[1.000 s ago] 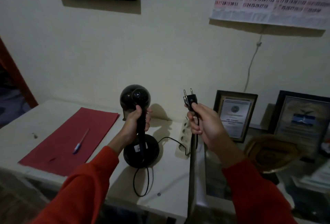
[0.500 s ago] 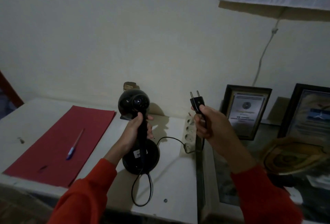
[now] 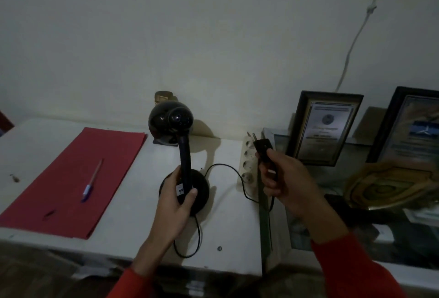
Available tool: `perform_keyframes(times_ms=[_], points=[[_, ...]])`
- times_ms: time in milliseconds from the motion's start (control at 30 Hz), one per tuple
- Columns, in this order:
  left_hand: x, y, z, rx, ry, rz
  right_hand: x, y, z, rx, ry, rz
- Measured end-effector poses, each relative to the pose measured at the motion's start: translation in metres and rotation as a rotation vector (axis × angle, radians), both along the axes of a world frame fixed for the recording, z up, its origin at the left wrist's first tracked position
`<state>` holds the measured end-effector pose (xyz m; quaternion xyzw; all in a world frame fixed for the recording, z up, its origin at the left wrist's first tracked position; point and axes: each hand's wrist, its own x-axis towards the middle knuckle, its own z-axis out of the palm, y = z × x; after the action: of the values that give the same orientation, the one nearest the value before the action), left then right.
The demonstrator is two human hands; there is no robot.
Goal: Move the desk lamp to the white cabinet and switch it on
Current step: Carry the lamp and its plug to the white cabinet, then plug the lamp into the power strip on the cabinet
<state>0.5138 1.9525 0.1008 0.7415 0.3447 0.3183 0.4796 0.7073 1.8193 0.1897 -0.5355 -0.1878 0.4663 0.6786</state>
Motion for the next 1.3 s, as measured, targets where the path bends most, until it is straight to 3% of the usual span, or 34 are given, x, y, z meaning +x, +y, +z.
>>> perform_keyframes(times_ms=[133, 300, 400, 533, 600, 800, 1033, 1300], points=[[0.000, -0.034, -0.022, 0.141, 0.112, 0.222, -0.003, -0.008, -0.014, -0.095, 0.075, -0.010], [0.011, -0.056, -0.042, 0.269, 0.142, -0.008, 0.001, -0.017, -0.029, -0.276, 0.037, -0.038], [0.028, -0.056, -0.054, 0.311, 0.188, -0.146, 0.004, -0.022, -0.033, -0.389, -0.159, -0.046], [0.056, -0.048, -0.069, 0.368, 0.322, -0.258, 0.009, -0.022, -0.035, -0.557, -0.630, -0.141], [0.069, -0.043, -0.076, 0.400, 0.372, -0.291, 0.015, -0.018, -0.036, -0.605, -0.778, -0.178], [0.085, -0.032, -0.099, 0.503, 0.590, -0.313, 0.037, 0.009, -0.031, -0.701, -1.064, 0.039], [0.083, -0.032, -0.107, 0.558, 0.568, -0.271, 0.056, 0.059, -0.054, -0.836, -1.251, 0.309], [0.082, -0.030, -0.109, 0.547, 0.572, -0.266, 0.056, 0.082, -0.068, -0.947, -1.459, 0.394]])
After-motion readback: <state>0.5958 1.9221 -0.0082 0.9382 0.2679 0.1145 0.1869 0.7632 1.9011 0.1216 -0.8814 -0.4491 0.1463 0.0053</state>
